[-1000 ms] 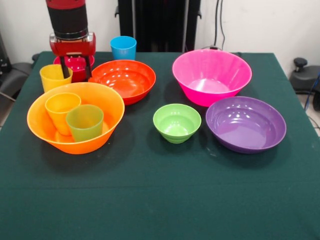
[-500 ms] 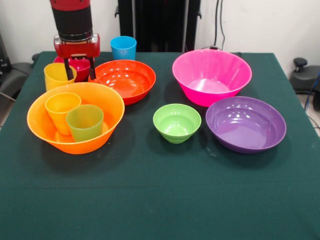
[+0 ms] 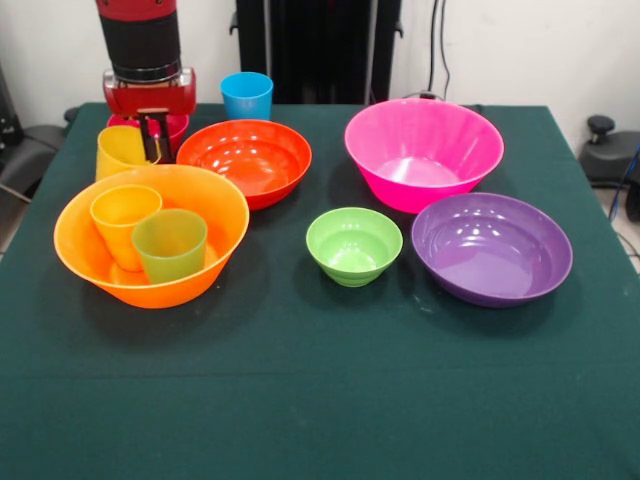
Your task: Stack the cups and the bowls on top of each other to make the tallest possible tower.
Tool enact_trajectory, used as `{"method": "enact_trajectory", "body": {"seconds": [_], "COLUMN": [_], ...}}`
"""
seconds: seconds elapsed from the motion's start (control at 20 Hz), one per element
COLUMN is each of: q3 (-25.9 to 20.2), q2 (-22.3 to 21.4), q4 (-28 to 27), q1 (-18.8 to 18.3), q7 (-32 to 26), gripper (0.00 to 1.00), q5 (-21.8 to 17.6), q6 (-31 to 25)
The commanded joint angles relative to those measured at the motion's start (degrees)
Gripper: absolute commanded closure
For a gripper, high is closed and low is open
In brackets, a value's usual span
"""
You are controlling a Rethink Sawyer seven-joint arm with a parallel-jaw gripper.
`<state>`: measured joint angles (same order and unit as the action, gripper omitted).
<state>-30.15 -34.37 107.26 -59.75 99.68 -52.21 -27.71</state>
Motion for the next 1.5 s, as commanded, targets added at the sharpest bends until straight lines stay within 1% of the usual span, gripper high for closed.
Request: {"method": "enact_trajectory", "body": {"seconds": [0.05,0.2,0.4,0.6,0.75,1.0,1.15,1.35,1.5], "q3": [-0.4,-0.5,-0.5,-0.1,0.0,-0.7,-0.8,-0.9,-1.3], "q2": [3.0,3.2,2.7,0.8,-0.3,-1.9,-4.0,-6.3,-6.8], "q4": [-5.2,-5.2,-5.1,-5.1,-4.7,-4.6,-4.5,-4.0,-4.0], "q1": [3.4,3.3,3.1,3.6,2.9,1.4,1.1,1.1,0.8], "q7": [-5.3,-5.7,-6.0,-6.3,-7.2,-10.4,-11.7,-11.6,-11.5], "gripper": [1.0,1.0,1.0,1.0,1.0,1.0,1.0,1.0,1.0], "q5": [-3.7,-3.4,-2.0,-1.5,-0.9,1.8,3.2,3.6,3.7], "q6": [0.1,-0.3,-2.1,-3.9,-5.1,-9.7,-12.3,-13.9,-14.5]}}
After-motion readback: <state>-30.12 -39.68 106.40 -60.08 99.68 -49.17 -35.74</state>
